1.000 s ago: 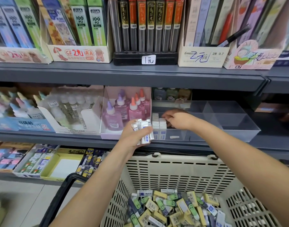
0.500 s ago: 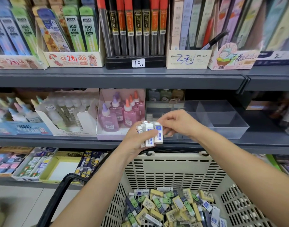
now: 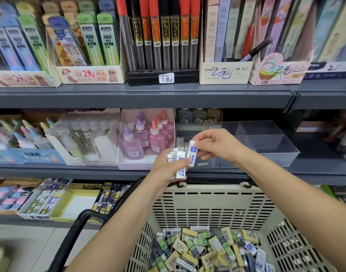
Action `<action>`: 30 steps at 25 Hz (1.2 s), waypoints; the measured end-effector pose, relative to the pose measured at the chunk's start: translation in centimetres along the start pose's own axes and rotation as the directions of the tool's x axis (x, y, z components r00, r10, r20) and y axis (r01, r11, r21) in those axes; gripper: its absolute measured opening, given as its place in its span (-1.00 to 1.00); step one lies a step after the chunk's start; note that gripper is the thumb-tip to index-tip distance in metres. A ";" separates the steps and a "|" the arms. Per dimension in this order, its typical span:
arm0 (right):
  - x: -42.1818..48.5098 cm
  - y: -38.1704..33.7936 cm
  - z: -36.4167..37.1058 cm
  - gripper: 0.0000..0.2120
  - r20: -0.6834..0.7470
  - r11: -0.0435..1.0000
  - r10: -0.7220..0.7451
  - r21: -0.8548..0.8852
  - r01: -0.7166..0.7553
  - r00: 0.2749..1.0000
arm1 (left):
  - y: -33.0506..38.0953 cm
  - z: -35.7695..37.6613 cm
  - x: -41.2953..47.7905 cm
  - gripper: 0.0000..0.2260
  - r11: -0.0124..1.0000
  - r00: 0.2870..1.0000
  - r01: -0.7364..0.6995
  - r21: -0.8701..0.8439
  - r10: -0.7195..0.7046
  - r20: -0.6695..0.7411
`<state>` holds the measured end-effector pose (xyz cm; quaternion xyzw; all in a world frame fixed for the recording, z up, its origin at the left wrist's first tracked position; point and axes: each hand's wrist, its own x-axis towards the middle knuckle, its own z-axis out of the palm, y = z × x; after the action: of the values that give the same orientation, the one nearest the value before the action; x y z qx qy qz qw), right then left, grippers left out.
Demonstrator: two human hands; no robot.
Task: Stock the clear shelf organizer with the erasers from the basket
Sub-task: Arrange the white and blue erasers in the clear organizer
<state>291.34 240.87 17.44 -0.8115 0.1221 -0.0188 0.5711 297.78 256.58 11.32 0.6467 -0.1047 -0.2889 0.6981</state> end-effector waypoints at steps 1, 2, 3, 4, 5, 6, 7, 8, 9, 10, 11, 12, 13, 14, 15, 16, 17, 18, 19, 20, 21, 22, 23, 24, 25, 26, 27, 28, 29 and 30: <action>0.4 -0.2 -0.2 -0.94 -0.003 1.000 -0.011 -0.008 0.011 1.000 | 0.2 -0.2 0.1 -0.74 1.000 1.000 -0.007 -0.011 0.007 -0.020; 0.9 -0.4 -0.4 -0.93 -0.043 1.000 -0.024 0.002 0.025 0.999 | 0.3 -0.6 0.3 -0.74 0.999 0.999 -0.011 -0.039 0.010 -0.033; 1.7 -0.5 -0.8 -0.90 -0.113 0.999 -0.029 0.021 0.032 0.993 | 0.4 -1.0 0.4 -0.74 0.997 0.999 -0.010 -0.080 0.006 -0.044; 2.4 -0.6 -1.2 -0.85 -0.191 0.999 -0.023 0.033 0.030 0.981 | 0.5 -1.6 0.6 -0.73 0.992 0.999 -0.004 -0.124 -0.003 -0.054; 3.2 -0.6 -1.3 -0.82 -0.262 1.000 -0.019 0.005 0.021 0.965 | 0.5 -2.1 0.7 -0.71 0.987 0.998 0.008 -0.163 -0.019 -0.065; 4.0 -0.4 -1.3 -0.80 -0.314 0.997 -0.027 -0.079 0.003 0.949 | 0.4 -2.6 0.9 -0.68 0.981 0.997 0.024 -0.192 -0.039 -0.073; 4.6 0.0 -1.1 -0.81 -0.341 0.979 -0.049 -0.201 -0.022 0.939 | 0.3 -3.0 1.0 -0.66 0.977 0.995 0.040 -0.212 -0.058 -0.080; 5.1 0.4 -0.7 -0.83 -0.343 0.947 -0.075 -0.320 -0.041 0.936 | 0.1 -3.3 1.1 -0.65 0.974 0.994 0.050 -0.222 -0.069 -0.081; 5.4 0.7 -0.3 -0.86 -0.328 0.911 -0.097 -0.408 -0.049 0.940 | -0.1 -3.5 1.1 -0.64 0.972 0.995 0.053 -0.228 -0.071 -0.075; 5.8 1.1 0.2 -0.88 -0.303 0.888 -0.101 -0.456 -0.051 0.948 | -0.3 -3.6 1.2 -0.63 0.970 0.996 0.051 -0.236 -0.068 -0.065; 6.1 1.5 0.5 -0.89 -0.275 0.873 -0.090 -0.484 -0.057 0.957 | -0.4 -3.7 1.2 -0.62 0.967 0.996 0.049 -0.249 -0.064 -0.055; 6.5 2.0 0.7 -0.91 -0.246 0.855 -0.068 -0.513 -0.070 0.967 | -0.5 -3.7 1.3 -0.61 0.964 0.997 0.049 -0.262 -0.063 -0.047; 6.8 2.3 0.9 -0.91 -0.218 0.835 -0.038 -0.543 -0.089 0.975 | -0.5 -3.6 1.3 -0.62 0.959 0.997 0.056 -0.277 -0.070 -0.043; 7.1 2.6 1.1 -0.90 -0.192 0.817 -0.002 -0.566 -0.109 0.981 | -0.5 -3.6 1.5 -0.65 0.954 0.996 0.069 -0.292 -0.084 -0.039; 7.4 2.7 1.3 -0.86 -0.171 0.801 0.031 -0.585 -0.127 0.985 | -0.5 -3.6 1.6 -0.71 0.947 0.994 0.086 -0.310 -0.101 -0.033; 7.7 2.9 1.5 -0.83 -0.156 0.782 0.051 -0.609 -0.137 0.986 | -0.4 -3.5 1.7 -0.79 0.937 0.993 0.105 -0.333 -0.120 -0.025; 7.8 2.9 1.5 -0.80 -0.144 0.760 0.058 -0.635 -0.138 0.988 | -0.3 -3.5 1.7 -0.85 0.925 0.990 0.125 -0.359 -0.138 -0.011; 7.9 3.0 1.6 -0.79 -0.133 0.741 0.059 -0.659 -0.133 0.989 | -0.3 -3.5 1.6 -0.86 0.914 0.989 0.141 -0.380 -0.150 0.008; 7.7 2.9 1.6 -0.78 -0.123 0.725 0.053 -0.678 -0.123 0.991 | -0.3 -3.5 1.5 -0.86 0.908 0.988 0.151 -0.392 -0.153 0.025; 7.4 2.9 1.6 -0.78 -0.121 0.717 0.037 -0.688 -0.111 0.992 | -0.3 -3.5 1.5 -0.85 0.907 0.988 0.149 -0.393 -0.147 0.037; 6.8 2.7 1.7 -0.78 -0.134 0.717 0.001 -0.690 -0.095 0.991 | -0.2 -3.5 1.4 -0.84 0.909 0.990 0.141 -0.392 -0.135 0.044; 6.2 2.5 1.9 -0.79 -0.157 0.725 -0.063 -0.686 -0.063 0.986 | -0.2 -3.4 1.3 -0.82 0.911 0.992 0.130 -0.393 -0.120 0.049; 5.4 2.2 2.1 -0.80 -0.175 0.738 -0.145 -0.675 -0.011 0.974 | -0.2 -3.3 1.3 -0.79 0.911 0.993 0.118 -0.396 -0.106 0.052; 4.7 1.8 2.4 -0.81 -0.175 0.762 -0.211 -0.646 0.050 0.962 | -0.2 -3.2 1.3 -0.77 0.911 0.994 0.109 -0.398 -0.095 0.055; 3.9 1.4 2.7 -0.81 -0.153 0.800 -0.237 -0.591 0.103 0.959 | -0.2 -3.0 1.3 -0.77 0.912 0.995 0.101 -0.398 -0.084 0.061; 3.3 0.9 3.0 -0.81 -0.111 0.847 -0.230 -0.512 0.143 0.967 | -0.2 -2.8 1.2 -0.79 0.915 0.995 0.095 -0.393 -0.074 0.070; 2.7 0.6 3.3 -0.83 -0.059 0.888 -0.206 -0.431 0.161 0.977 | -0.1 -2.5 1.1 -0.80 0.919 0.995 0.090 -0.385 -0.063 0.083; 2.3 0.4 3.5 -0.87 -0.018 0.913 -0.178 -0.375 0.159 0.984 | -0.1 -2.2 1.0 -0.80 0.924 0.994 0.084 -0.373 -0.049 0.100; 2.1 0.4 3.6 -0.89 0.001 0.926 -0.151 -0.350 0.142 0.989 | 0.0 -1.9 0.9 -0.79 0.929 0.992 0.076 -0.361 -0.036 0.117; 2.1 0.4 3.5 -0.92 0.001 0.935 -0.116 -0.336 0.110 0.993 | -0.1 -1.6 0.8 -0.77 0.935 0.992 0.070 -0.348 -0.027 0.127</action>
<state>293.84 243.46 15.62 -0.9023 0.0820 -0.0381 0.4215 299.28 257.52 10.84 0.4953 -0.0772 -0.3582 0.7876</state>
